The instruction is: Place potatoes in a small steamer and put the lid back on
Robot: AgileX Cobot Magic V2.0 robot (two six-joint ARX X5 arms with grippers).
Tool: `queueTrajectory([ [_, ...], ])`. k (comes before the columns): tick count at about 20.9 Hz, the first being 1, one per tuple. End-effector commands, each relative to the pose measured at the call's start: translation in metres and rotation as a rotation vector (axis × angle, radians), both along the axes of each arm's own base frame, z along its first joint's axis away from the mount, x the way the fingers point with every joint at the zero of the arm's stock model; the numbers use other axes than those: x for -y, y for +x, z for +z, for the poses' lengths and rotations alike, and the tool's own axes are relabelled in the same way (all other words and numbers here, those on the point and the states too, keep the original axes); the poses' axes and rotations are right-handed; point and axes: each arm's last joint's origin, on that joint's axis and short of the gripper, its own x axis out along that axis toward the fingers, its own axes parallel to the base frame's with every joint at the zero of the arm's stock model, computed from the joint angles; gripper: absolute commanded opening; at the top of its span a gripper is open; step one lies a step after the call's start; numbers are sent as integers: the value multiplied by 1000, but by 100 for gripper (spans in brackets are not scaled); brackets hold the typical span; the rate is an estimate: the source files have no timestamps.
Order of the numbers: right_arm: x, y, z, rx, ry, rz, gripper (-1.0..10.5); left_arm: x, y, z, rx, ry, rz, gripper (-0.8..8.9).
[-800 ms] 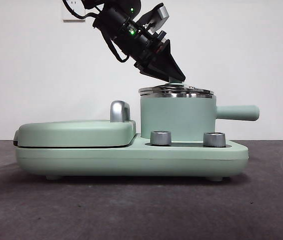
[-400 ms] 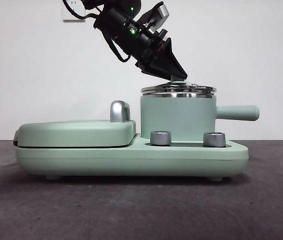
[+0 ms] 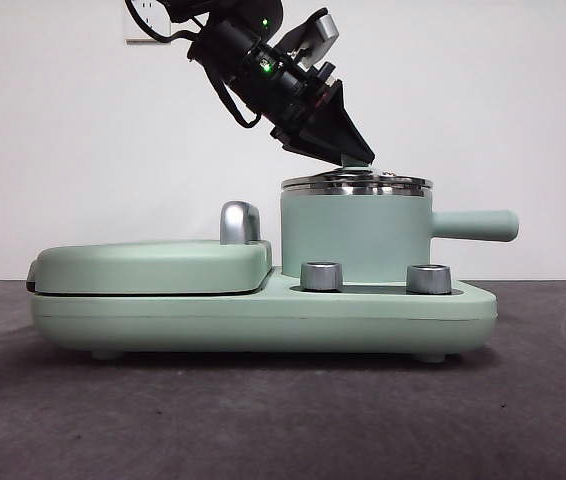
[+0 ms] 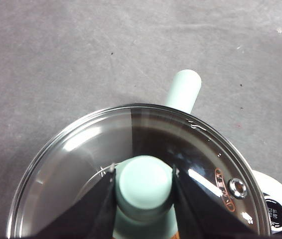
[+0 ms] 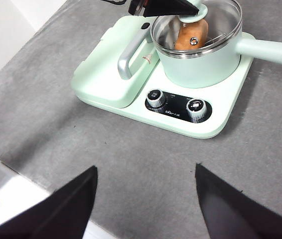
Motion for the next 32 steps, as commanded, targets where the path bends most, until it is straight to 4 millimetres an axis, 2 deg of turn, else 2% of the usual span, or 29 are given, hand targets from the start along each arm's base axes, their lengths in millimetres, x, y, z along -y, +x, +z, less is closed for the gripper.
queueTrajectory([
  [1,0,0,3,10,16,0,309,8,3,-6,22,-1,-33,16],
  [8,0,0,3,10,16,0,309,12,6,-26,-12,36,-52,18],
  [10,0,0,3,10,16,0,309,12,5,-28,-39,45,-47,58],
  [11,0,0,3,10,16,0,309,11,5,-28,-54,45,-39,141],
  [13,0,0,3,10,16,0,309,12,5,-27,-81,29,-12,456],
  [14,0,0,3,10,16,0,309,10,6,-23,-86,18,3,561],
  [15,0,0,3,10,16,0,309,9,7,-20,-86,8,13,604],
  [17,0,0,3,10,16,0,309,5,3,-3,-70,-16,27,608],
  [19,0,0,3,10,15,0,309,-5,-5,23,-48,-45,47,607],
  [23,0,0,4,16,16,1,309,-37,-45,89,-117,-89,123,585],
  [24,0,0,4,28,16,5,309,-49,-60,108,-155,-107,158,585],
  [27,-1,1,7,69,5,19,309,-78,-110,149,-249,-104,204,579],
  [28,-1,2,7,88,-1,27,309,-87,-128,160,-267,-100,210,541],
  [30,-1,2,9,120,-14,39,309,-101,-164,178,-281,-91,196,405],
  [32,-2,3,9,130,-17,43,309,-112,-198,186,-299,-64,162,392],
])
